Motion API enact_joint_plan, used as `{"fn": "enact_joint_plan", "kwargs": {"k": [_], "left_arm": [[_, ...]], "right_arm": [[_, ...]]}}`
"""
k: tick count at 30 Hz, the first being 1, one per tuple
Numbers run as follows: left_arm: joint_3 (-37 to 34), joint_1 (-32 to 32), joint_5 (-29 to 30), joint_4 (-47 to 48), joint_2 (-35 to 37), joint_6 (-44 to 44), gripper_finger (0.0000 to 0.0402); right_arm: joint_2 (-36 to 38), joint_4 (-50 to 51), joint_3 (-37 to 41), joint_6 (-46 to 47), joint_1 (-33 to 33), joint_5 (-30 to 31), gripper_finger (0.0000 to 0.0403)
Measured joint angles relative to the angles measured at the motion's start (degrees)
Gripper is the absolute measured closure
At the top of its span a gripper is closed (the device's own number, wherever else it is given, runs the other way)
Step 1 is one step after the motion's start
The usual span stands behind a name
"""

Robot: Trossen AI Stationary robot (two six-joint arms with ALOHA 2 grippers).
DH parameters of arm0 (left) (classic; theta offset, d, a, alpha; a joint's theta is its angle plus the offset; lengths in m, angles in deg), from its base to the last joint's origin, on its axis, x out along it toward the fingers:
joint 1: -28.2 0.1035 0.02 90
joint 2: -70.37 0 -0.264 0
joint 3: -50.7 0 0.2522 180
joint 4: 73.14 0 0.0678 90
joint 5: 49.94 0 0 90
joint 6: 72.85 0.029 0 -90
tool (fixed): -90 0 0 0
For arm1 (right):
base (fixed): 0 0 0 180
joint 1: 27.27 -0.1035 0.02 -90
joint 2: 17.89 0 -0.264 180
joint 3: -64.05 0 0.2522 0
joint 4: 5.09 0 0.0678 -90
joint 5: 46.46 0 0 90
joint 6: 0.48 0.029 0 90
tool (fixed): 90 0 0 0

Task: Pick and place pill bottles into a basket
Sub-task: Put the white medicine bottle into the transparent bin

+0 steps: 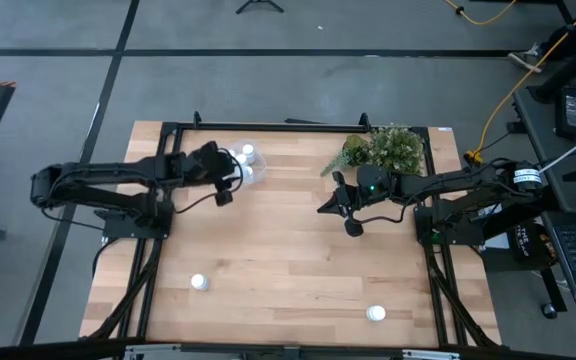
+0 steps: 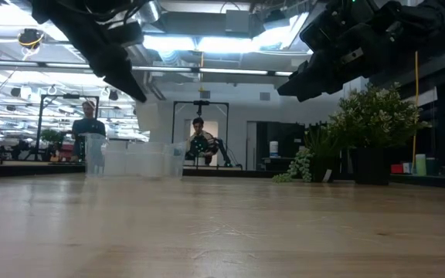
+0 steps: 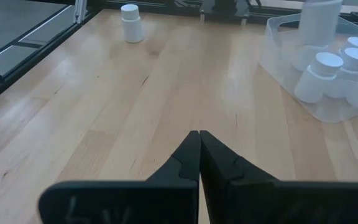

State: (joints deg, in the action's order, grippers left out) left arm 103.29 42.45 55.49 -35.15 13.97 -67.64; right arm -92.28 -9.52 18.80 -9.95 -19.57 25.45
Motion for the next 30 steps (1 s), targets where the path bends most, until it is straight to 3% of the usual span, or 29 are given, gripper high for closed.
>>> {"fn": "enact_joint_plan", "kwargs": {"k": [10,20,30], "left_arm": [[0.0,4.8,-0.1,0.1,0.0,-1.5,0.0253],[0.0,6.3,0.0,7.8,-0.1,-4.3,0.0253],[-2.9,6.4,0.4,6.5,-0.1,-6.7,0.0253]], "right_arm": [[0.0,0.0,0.0,-0.2,0.0,2.6,0.0396],[0.0,0.0,0.0,-0.2,0.0,2.6,0.0396],[0.0,0.0,0.0,-0.2,0.0,2.6,0.0396]]}}
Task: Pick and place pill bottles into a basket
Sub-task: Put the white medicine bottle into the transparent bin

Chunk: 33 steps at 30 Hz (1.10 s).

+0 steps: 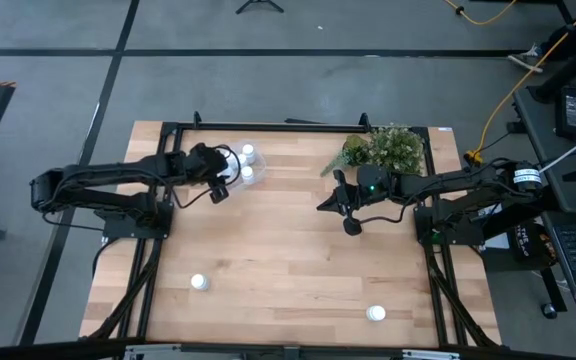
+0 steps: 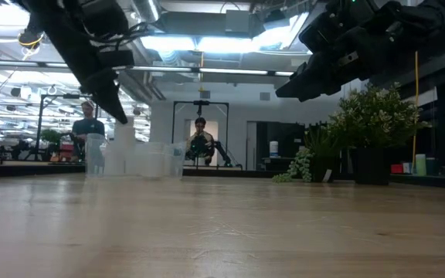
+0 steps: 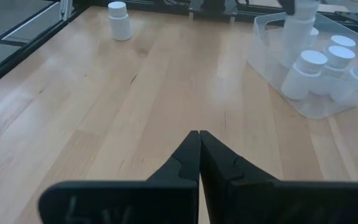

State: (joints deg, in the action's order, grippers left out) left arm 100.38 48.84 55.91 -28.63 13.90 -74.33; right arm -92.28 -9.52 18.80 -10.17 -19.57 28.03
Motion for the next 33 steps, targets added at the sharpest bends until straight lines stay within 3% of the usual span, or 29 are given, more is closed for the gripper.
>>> {"fn": "enact_joint_plan", "kwargs": {"k": [14,26,33], "left_arm": [[-3.7,1.5,1.2,-3.7,-0.7,-0.6,0.0253],[-3.8,4.5,0.0,-11.4,-9.3,2.0,0.0253],[-3.8,6.5,-0.1,-11.7,-10.2,2.9,0.0253]], "right_arm": [[0.0,-0.2,0.0,0.0,0.0,0.0,0.0396],[0.0,-0.2,0.0,0.0,0.0,0.0,0.0396],[0.0,-0.2,0.0,0.0,0.0,0.0,0.0396]]}}
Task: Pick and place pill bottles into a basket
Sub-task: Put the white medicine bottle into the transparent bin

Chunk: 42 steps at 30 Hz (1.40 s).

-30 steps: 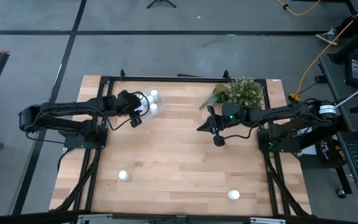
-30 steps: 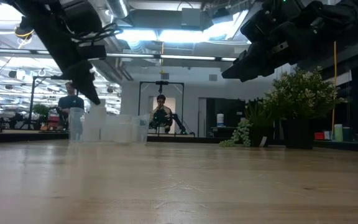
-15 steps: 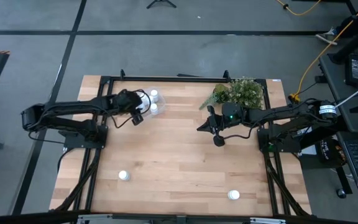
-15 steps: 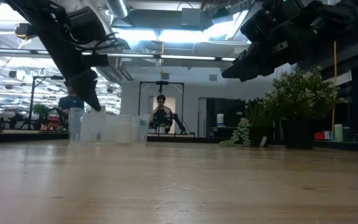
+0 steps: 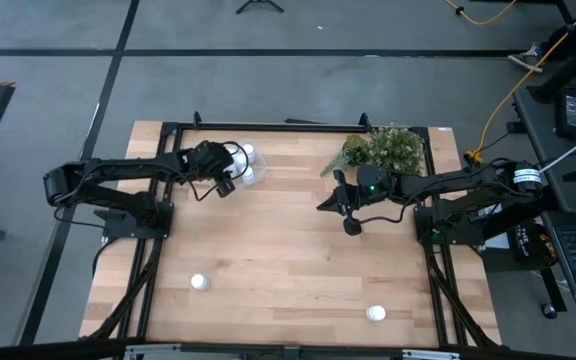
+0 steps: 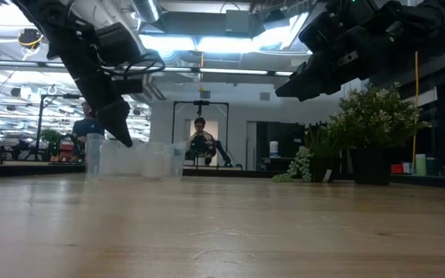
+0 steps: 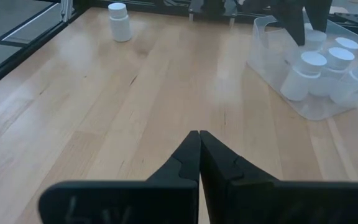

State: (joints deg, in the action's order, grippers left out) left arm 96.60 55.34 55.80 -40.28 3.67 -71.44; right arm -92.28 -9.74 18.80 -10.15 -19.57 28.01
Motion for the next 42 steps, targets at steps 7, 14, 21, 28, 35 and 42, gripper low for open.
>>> {"fn": "enact_joint_plan", "kwargs": {"k": [7,14,21,28,35,42], "left_arm": [[0.0,1.5,-0.9,-0.1,0.0,-0.1,0.0227],[0.0,1.5,-0.6,-0.1,0.0,-0.2,0.0201],[0.0,1.5,-0.4,-0.1,0.0,0.7,0.0208],[0.1,1.3,-0.9,0.1,0.9,1.3,0.0211],[5.1,-1.1,-4.8,3.6,4.7,1.9,0.0214],[8.5,-4.7,-5.1,11.0,9.4,4.2,0.0223]], "right_arm": [[0.0,0.0,0.0,0.0,0.0,0.0,0.0396],[0.0,0.0,0.0,0.0,0.0,0.0,0.0396],[0.0,0.0,0.0,0.3,0.0,0.0,0.0396],[0.0,0.1,0.0,0.3,0.0,0.0,0.0396],[0.0,0.2,0.0,0.3,0.0,0.0,0.0396],[0.0,0.3,0.0,0.3,0.0,0.0,0.0396]]}}
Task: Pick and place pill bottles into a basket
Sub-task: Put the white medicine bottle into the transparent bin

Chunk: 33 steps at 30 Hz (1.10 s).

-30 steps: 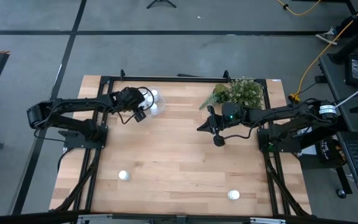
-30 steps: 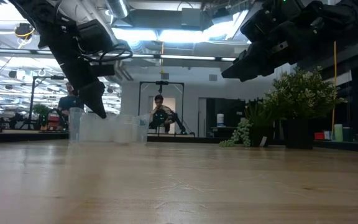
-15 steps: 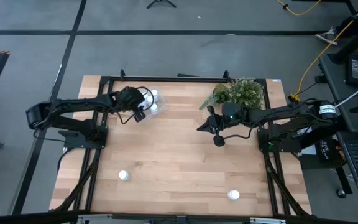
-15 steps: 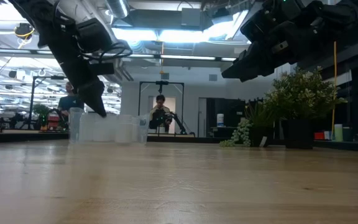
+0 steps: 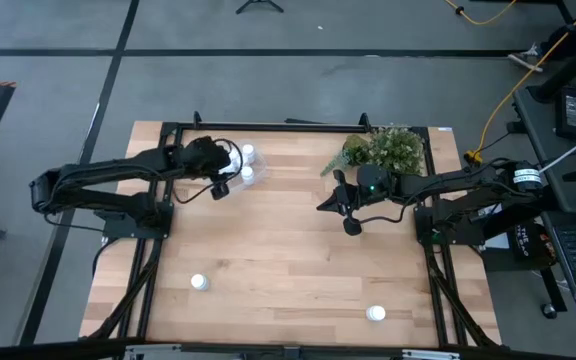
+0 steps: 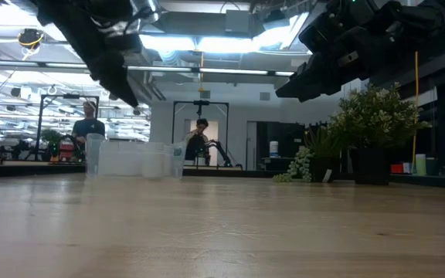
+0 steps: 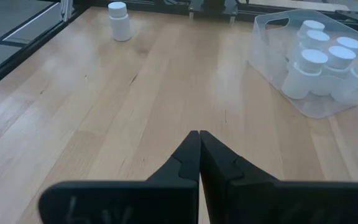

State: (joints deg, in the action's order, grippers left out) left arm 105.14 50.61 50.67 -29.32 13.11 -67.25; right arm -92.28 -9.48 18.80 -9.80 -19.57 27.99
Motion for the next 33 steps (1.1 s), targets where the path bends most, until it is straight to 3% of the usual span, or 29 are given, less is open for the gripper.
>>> {"fn": "enact_joint_plan", "kwargs": {"k": [8,14,18,26,33], "left_arm": [[-0.1,-5.0,-7.9,3.3,7.3,4.9,0.0267],[-3.5,-8.8,-9.1,3.1,12.3,4.7,0.0339],[-7.4,-12.0,-9.6,-2.7,13.7,4.0,0.0393],[-15.9,-17.4,-10.3,-19.3,13.7,2.6,0.0399],[-22.2,-21.3,-10.3,-28.6,13.6,0.0,0.04]], "right_arm": [[0.0,1.3,0.0,0.0,0.0,-0.1,0.0396],[0.0,1.7,0.0,0.4,0.0,-0.2,0.0396],[0.0,1.7,0.0,2.1,0.0,-0.2,0.0396],[0.0,1.7,0.0,2.9,0.0,-0.1,0.0396],[0.0,2.4,0.0,0.1,0.0,4.0,0.0396]]}}
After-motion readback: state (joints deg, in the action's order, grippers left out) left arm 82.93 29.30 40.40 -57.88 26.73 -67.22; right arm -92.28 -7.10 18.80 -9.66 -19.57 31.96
